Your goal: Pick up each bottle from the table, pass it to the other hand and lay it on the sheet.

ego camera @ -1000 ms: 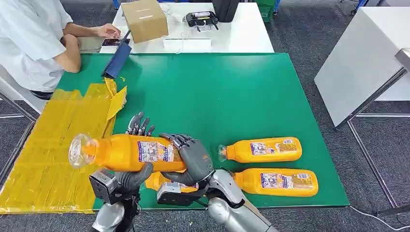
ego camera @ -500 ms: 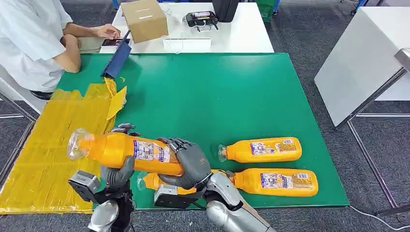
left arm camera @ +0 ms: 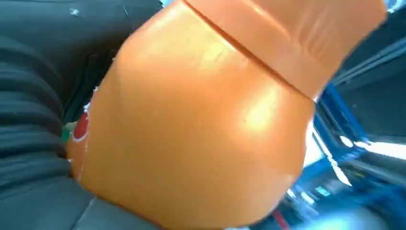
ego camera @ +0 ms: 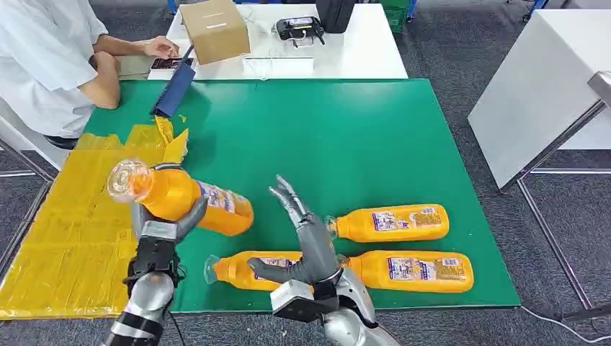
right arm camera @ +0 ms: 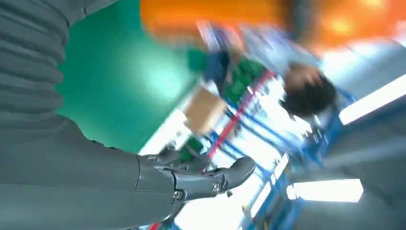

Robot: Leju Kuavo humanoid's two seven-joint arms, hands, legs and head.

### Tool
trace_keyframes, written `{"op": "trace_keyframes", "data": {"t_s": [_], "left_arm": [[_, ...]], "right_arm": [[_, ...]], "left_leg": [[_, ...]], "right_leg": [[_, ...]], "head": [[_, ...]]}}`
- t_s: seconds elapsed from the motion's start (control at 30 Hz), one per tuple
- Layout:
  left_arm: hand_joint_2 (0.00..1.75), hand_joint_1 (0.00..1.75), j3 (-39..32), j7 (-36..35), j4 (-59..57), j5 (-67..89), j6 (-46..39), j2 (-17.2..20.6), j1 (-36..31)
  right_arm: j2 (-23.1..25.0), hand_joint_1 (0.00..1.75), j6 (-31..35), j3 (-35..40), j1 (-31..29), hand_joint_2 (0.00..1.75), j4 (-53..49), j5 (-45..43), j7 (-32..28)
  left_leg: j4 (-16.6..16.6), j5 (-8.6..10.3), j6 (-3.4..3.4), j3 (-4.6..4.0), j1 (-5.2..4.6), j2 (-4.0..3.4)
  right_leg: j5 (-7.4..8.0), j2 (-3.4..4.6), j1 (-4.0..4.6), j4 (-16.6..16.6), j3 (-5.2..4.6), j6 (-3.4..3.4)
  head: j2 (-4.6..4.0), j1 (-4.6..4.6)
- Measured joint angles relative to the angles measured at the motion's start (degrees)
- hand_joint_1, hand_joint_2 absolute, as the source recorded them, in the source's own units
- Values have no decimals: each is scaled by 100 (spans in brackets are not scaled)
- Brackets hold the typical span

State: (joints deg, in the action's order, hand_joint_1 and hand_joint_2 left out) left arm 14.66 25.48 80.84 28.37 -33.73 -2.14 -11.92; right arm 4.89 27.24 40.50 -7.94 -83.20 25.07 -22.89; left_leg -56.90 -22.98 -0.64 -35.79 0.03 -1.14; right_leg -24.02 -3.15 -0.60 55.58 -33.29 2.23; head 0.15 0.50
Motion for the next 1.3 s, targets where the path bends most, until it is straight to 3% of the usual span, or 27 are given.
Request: {"op": "trace_keyframes", "data": {"t_s": [0.1, 0.3, 0.37, 0.47, 0.5, 0.6, 0.73, 0.9, 1.03, 1.07, 1.1, 1.13, 1.3], "left_arm": [[175, 175, -13, -466, -566, 1437, -317, 138, -357], [175, 175, 45, -2252, -1535, 5547, -603, 488, -960], [175, 175, 357, -3030, -1873, 5981, -602, 689, -1207], [175, 175, 834, -3391, -2261, 6115, -603, 1011, -1492], [175, 175, 918, -3407, -2334, 6131, -603, 1058, -1538], [175, 175, 1107, -3550, -2509, 6153, -602, 1191, -1647], [175, 175, 2121, -4428, -3432, 6157, -565, 1432, -2229], [175, 175, 3056, -4922, -4553, 6155, -598, 1669, -2535], [175, 175, 3119, -4740, -5049, 6155, -585, 1801, -2526], [175, 145, 3126, -4727, -5146, 6157, -585, 1827, -2526], [175, 12, 3128, -4723, -5210, 6155, -589, 1842, -2529], [175, 0, 3128, -4712, -5271, 6155, -539, 1842, -2539], [175, 0, 2964, -4532, -5525, 6019, -246, 1834, -2538]], "right_arm": [[-111, 0, 72, -238, 166, 0, -603, -194, -96], [-286, 0, 301, -583, 366, 0, -1463, -212, -339], [-330, 0, 363, -631, 382, 0, -1632, -203, -376], [-391, 0, 406, -701, 403, 0, -1861, -194, -389], [-406, 0, 408, -714, 413, 175, -1909, -194, -391], [-437, 0, 424, -719, 424, 175, -2003, -194, -398], [-514, 0, 485, -763, 431, 175, -2159, -128, -419], [-843, 0, -327, -754, 429, 175, -2113, 1068, 421], [-1012, 0, -691, -644, 434, 175, -1854, 1375, 625], [-1040, 0, -717, -620, 434, 175, -1805, 1390, 643], [-1062, 0, -730, -601, 434, 175, -1767, 1408, 660], [-1084, 0, -781, -581, 429, 175, -1728, 1441, 711], [-1163, 0, -1115, -469, 387, 175, -1533, 1622, 1001]], "left_leg": [[0, 3, 2, 0, 1, 2], [-1, 2, 2, 0, -3, -1], [-1, 3, 2, -1, -2, -4], [-1, 2, 2, 1, -1, -12], [-1, 3, 3, 1, 0, -12], [-1, 3, 3, -1, 2, -11], [0, 3, 3, -2, 0, -9], [0, 3, 3, -1, 0, -23], [0, 3, 3, -1, 1, -18], [1, 3, 4, -1, 1, -18], [1, 2, 4, -1, 1, -19], [2, 2, 4, -1, 1, -19], [3, 1, 4, 8, 1, -18]], "right_leg": [[1, -3, 0, 2, 5, 0], [3, 3, -2, 1, 0, 1], [3, 4, -1, 2, 0, 1], [3, 9, 0, 4, 1, 1], [2, 8, 1, 4, -1, 0], [1, 8, 1, 5, -3, 0], [2, 9, 0, 5, 2, 0], [3, 16, 1, 5, 3, 0], [0, 9, 1, 7, 3, -1], [0, 10, 2, 7, 3, -1], [0, 10, 2, 8, 4, -2], [-1, 10, 2, 8, 7, -2], [-2, 12, 2, 7, 13, -3]], "head": [[0, 2], [0, 0], [0, 7], [0, 0], [0, 0], [0, 0], [0, 2], [0, 4], [0, 2], [0, 2], [0, 0], [0, 4], [0, 4]]}}
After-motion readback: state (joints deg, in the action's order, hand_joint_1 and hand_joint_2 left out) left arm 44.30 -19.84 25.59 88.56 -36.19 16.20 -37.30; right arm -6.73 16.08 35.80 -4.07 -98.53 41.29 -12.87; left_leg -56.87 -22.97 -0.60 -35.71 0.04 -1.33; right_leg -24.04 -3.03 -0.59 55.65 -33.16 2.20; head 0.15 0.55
